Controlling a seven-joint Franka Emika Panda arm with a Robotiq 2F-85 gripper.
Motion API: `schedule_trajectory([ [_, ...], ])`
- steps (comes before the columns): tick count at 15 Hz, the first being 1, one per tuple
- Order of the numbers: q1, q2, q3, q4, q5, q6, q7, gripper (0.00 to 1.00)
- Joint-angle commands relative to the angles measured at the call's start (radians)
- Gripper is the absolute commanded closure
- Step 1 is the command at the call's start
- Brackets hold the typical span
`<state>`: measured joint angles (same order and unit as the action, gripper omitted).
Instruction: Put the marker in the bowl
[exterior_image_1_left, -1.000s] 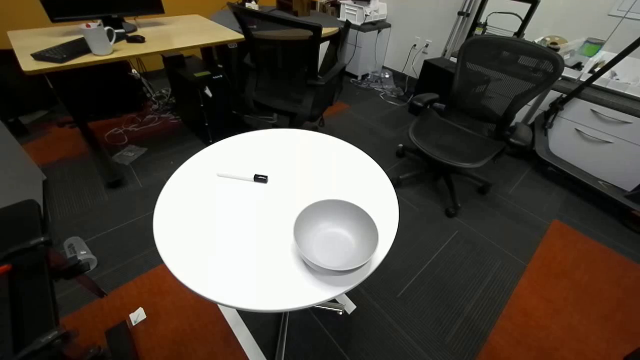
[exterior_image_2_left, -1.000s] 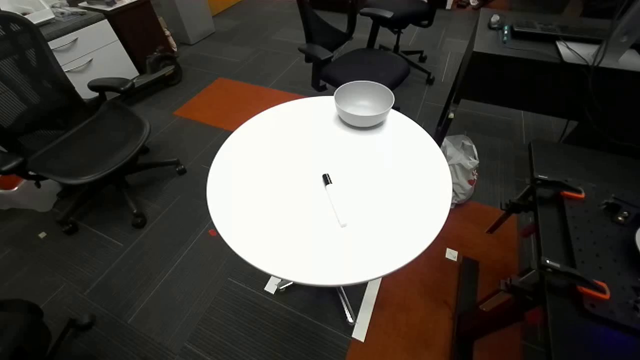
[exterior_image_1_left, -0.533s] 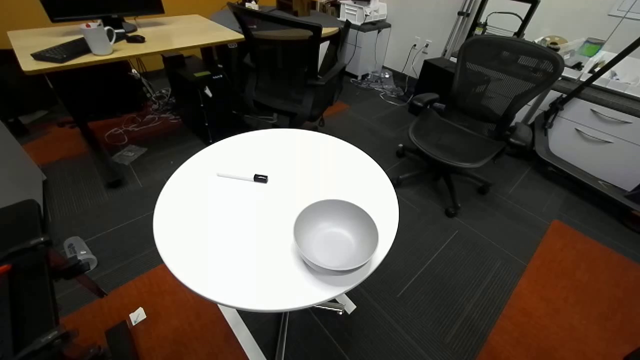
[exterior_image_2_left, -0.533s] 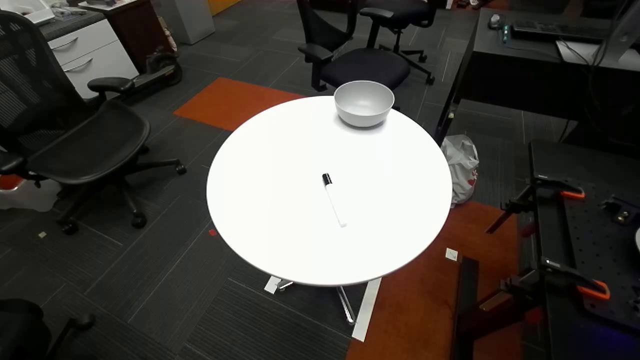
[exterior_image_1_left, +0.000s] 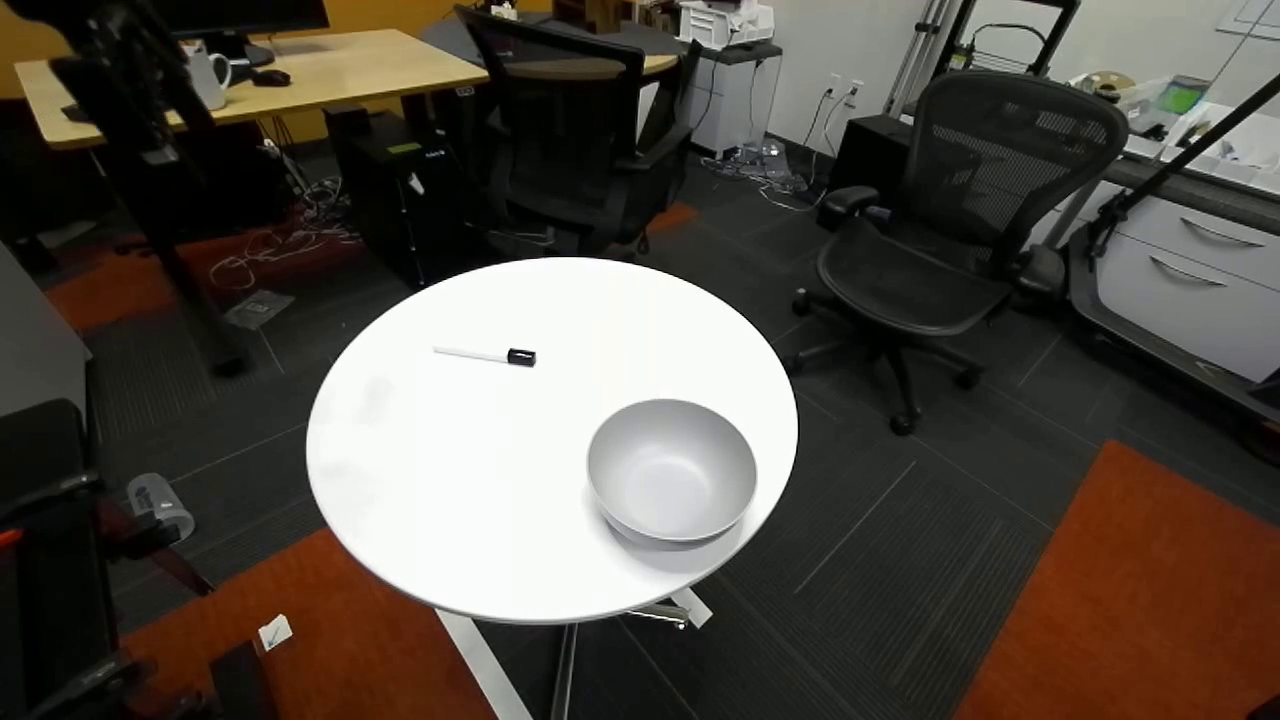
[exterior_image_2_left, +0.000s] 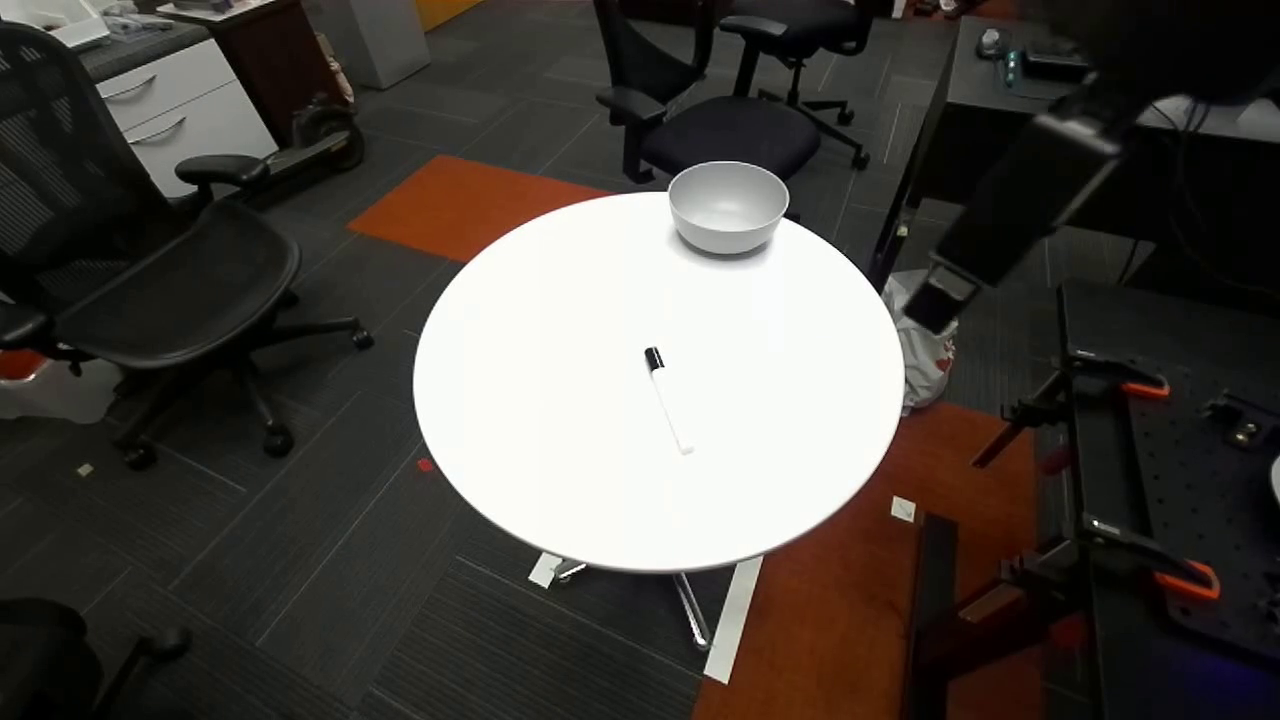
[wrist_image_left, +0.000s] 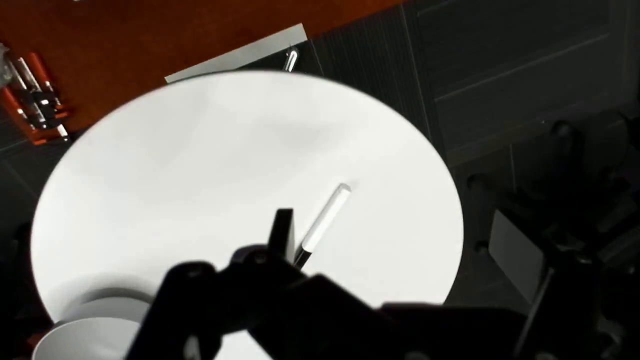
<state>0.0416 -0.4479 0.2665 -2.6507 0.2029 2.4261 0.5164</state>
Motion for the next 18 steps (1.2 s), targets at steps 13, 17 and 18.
schedule_trajectory([
  [13,0.026,0.755,-0.2,0.479,-0.19,0.164,0.346,0.0],
  [17,0.07,0.875,-0.247,0.579,-0.163,0.145,0.34,0.0],
  [18,0.079,0.902,-0.254,0.601,-0.153,0.14,0.34,0.0],
])
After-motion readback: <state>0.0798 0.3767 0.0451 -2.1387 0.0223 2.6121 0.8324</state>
